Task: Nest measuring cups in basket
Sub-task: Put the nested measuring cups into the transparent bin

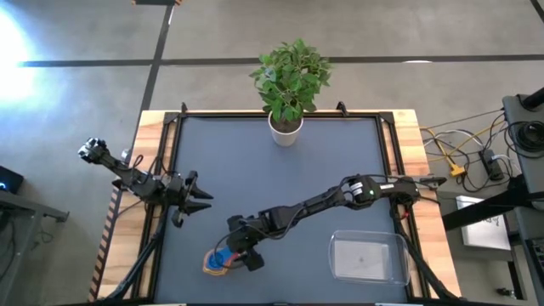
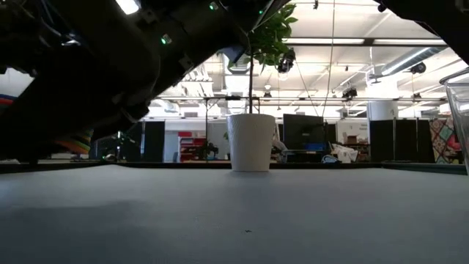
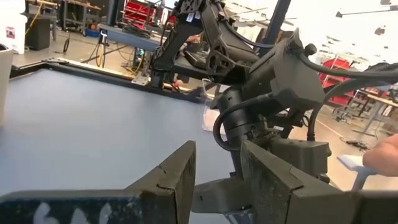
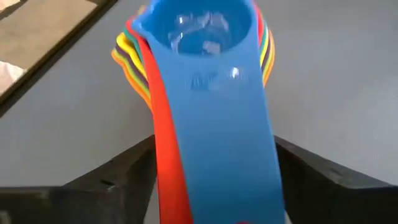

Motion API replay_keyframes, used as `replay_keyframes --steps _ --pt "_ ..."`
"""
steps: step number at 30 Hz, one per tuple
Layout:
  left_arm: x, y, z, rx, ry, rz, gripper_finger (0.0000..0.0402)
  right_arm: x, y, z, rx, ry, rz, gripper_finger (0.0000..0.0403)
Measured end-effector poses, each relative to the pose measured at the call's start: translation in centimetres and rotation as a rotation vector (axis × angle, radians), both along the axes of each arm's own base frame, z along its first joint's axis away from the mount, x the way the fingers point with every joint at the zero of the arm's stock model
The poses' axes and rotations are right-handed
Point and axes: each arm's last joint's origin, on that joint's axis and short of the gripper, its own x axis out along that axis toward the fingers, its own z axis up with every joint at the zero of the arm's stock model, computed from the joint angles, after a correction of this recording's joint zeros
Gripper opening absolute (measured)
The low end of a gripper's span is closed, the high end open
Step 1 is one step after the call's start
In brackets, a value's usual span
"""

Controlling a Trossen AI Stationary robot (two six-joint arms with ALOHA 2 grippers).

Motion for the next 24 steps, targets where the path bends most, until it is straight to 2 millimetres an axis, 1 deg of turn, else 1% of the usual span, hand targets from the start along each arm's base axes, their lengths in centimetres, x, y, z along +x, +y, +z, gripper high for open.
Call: replay_keyframes --steps 7,11,20,24 --pt "0.0 0.0 0.32 -0.037 -0.026 0.0 0.0111 0.01 0.05 0.07 -0.05 -0.03 0.048 0.0185" --pt "0.0 0.0 0.35 -0.041 -0.028 0.0 0.0111 0.0 0.07 0.07 -0.045 -0.027 0.045 0.0133" --pt "0.0 0.0 0.33 -0.038 -0.027 0.0 0.0111 -0.12 -0.02 -0.09 -0.053 -0.007 0.047 0.0129" --pt "0.0 0.0 0.27 -0.034 -0.021 -0.001 0.0111 -0.22 -0.08 0.19 -0.062 -0.003 0.042 0.0129"
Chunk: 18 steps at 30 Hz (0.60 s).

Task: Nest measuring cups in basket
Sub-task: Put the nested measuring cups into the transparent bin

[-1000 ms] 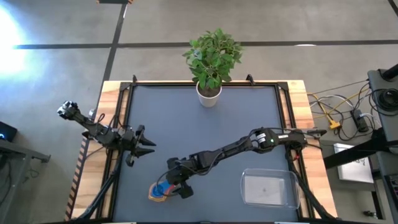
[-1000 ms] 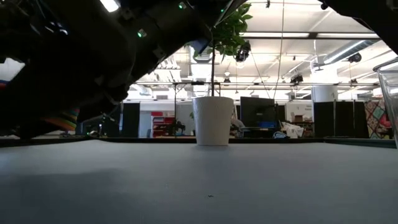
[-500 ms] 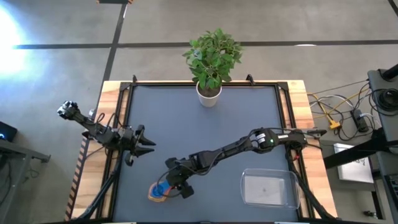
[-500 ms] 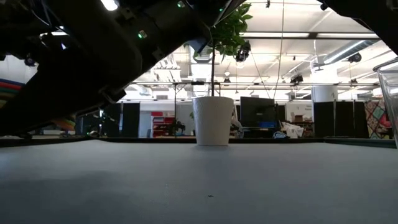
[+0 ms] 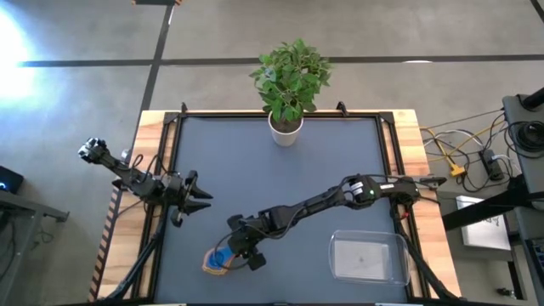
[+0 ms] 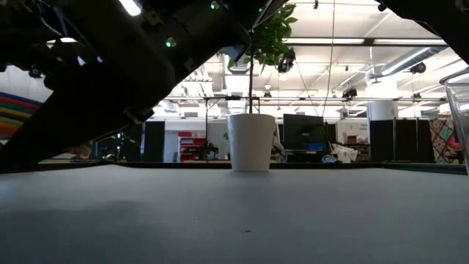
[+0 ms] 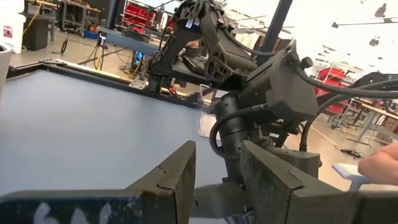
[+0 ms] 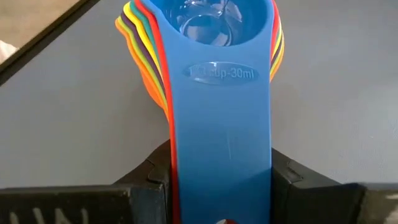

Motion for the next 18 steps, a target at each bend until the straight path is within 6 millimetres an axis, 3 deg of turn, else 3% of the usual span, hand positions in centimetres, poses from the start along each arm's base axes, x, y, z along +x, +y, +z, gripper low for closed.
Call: replay_keyframes --steps 7,18 --pt "0.0 0.0 0.0 0.001 0.001 0.0 0.0111 -1.0 -0.5 2.6 -0.094 0.019 -0.046 0.0128" --pt "0.1 0.0 -0.1 0.009 0.014 -0.001 0.0111 -2.0 -1.0 4.7 -0.154 0.044 -0.074 0.0127"
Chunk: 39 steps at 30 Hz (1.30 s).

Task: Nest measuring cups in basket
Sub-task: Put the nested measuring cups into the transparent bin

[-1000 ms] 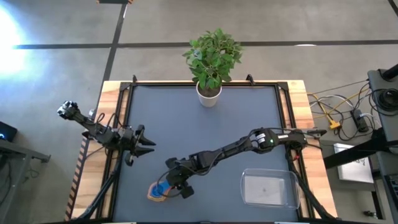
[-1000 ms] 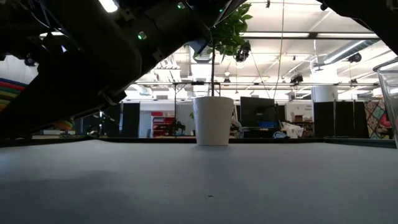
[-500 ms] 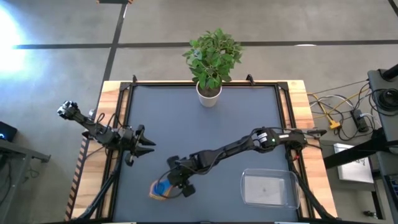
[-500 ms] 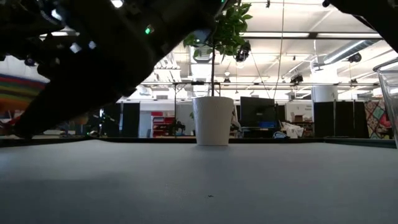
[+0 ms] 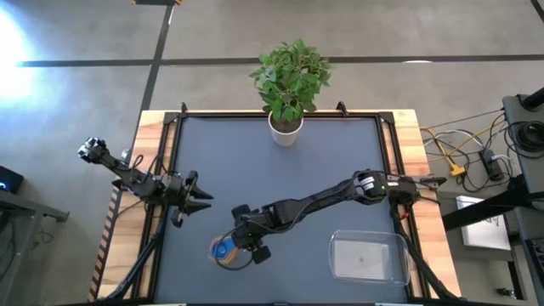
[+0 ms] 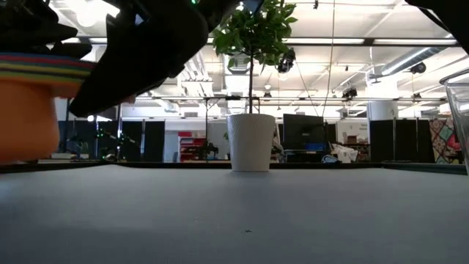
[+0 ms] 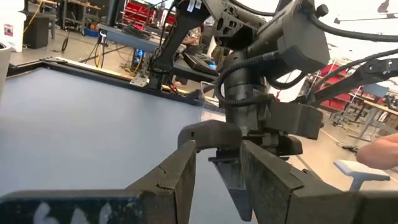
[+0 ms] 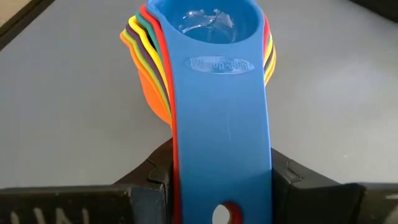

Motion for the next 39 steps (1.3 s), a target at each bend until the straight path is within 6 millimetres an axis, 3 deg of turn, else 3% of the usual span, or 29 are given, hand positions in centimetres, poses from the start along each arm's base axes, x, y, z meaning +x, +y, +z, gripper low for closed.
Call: replay_keyframes --steps 10,17,22,30,34,39 --pt "0.0 0.0 0.0 0.002 0.001 0.0 0.0111 -0.9 -0.3 1.1 -0.004 0.009 -0.003 0.0127" --pt "0.0 0.0 -0.1 0.014 0.004 0.009 0.0111 -3.9 -1.3 3.1 -0.012 0.015 -0.074 0.0127" --pt "0.0 0.0 -0.1 0.018 0.005 0.011 0.0111 -8.5 -2.2 5.4 -0.004 -0.007 -0.182 0.0126" --pt "0.0 0.1 -0.2 0.031 0.017 0.027 0.0111 -19.9 -1.5 10.0 0.018 -0.02 -0.388 0.0126" --pt "0.0 0.1 -0.3 0.036 0.025 0.027 0.0111 -25.0 -1.4 10.6 0.084 -0.021 -0.473 0.0126" --pt "0.1 0.1 -0.5 0.046 0.04 0.054 0.0111 -29.2 -0.2 9.8 0.141 -0.022 -0.501 0.0126"
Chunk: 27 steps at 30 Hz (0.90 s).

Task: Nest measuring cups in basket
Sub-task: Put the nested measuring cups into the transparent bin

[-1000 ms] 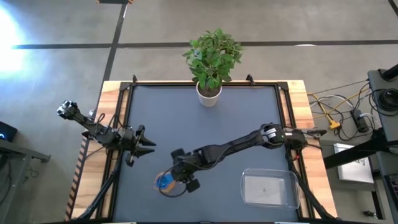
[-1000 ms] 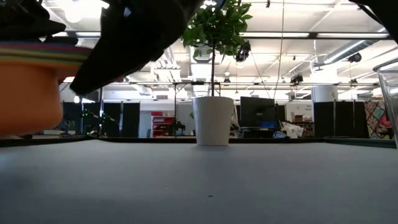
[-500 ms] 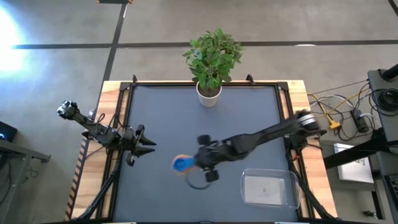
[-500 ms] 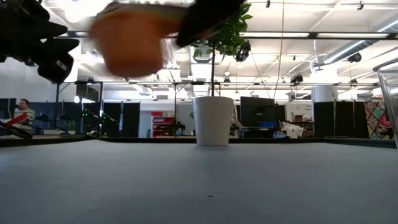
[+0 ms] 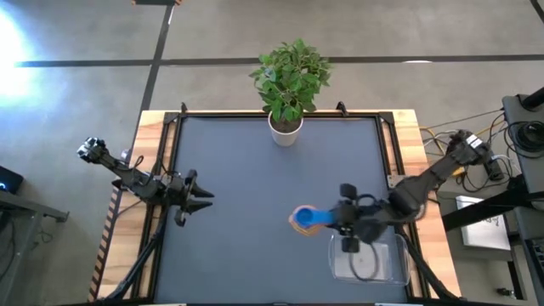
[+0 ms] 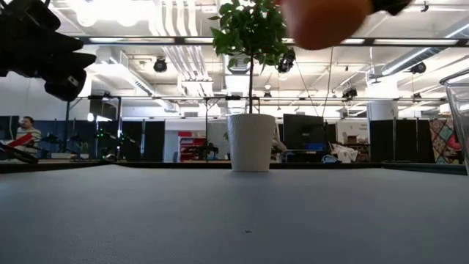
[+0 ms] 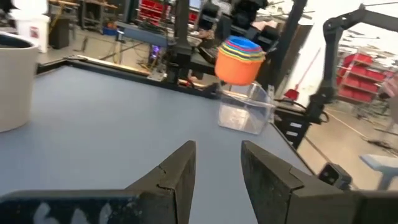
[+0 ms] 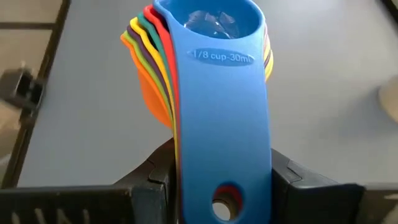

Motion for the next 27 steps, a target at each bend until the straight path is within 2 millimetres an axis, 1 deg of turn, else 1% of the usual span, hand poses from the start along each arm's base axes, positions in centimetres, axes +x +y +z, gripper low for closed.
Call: replay_keyframes --steps 5,7,9,16,23,27 --pt "0.0 0.1 0.0 0.003 0.002 0.025 0.0111 -3.3 0.7 -1.4 0.013 0.08 0.0 0.0126" --pt "0.0 0.1 0.0 -0.003 0.003 0.025 0.0111 -4.3 1.0 -1.5 0.025 0.108 0.012 0.0126" --pt "0.0 0.1 0.0 -0.012 0.003 0.025 0.0111 -5.4 1.2 -1.3 0.038 0.131 0.022 0.0126" --pt "0.0 0.1 0.0 -0.04 0.005 0.027 0.0111 -8.5 1.8 0.7 0.088 0.23 -0.003 0.0126" --pt "0.0 0.2 0.0 -0.045 0.004 0.057 0.0111 -9.7 3.2 0.4 0.151 0.367 -0.026 0.0126" --pt "0.0 0.2 0.0 -0.044 0.005 0.071 0.0111 -10.0 4.2 -0.8 0.195 0.432 -0.036 0.0125"
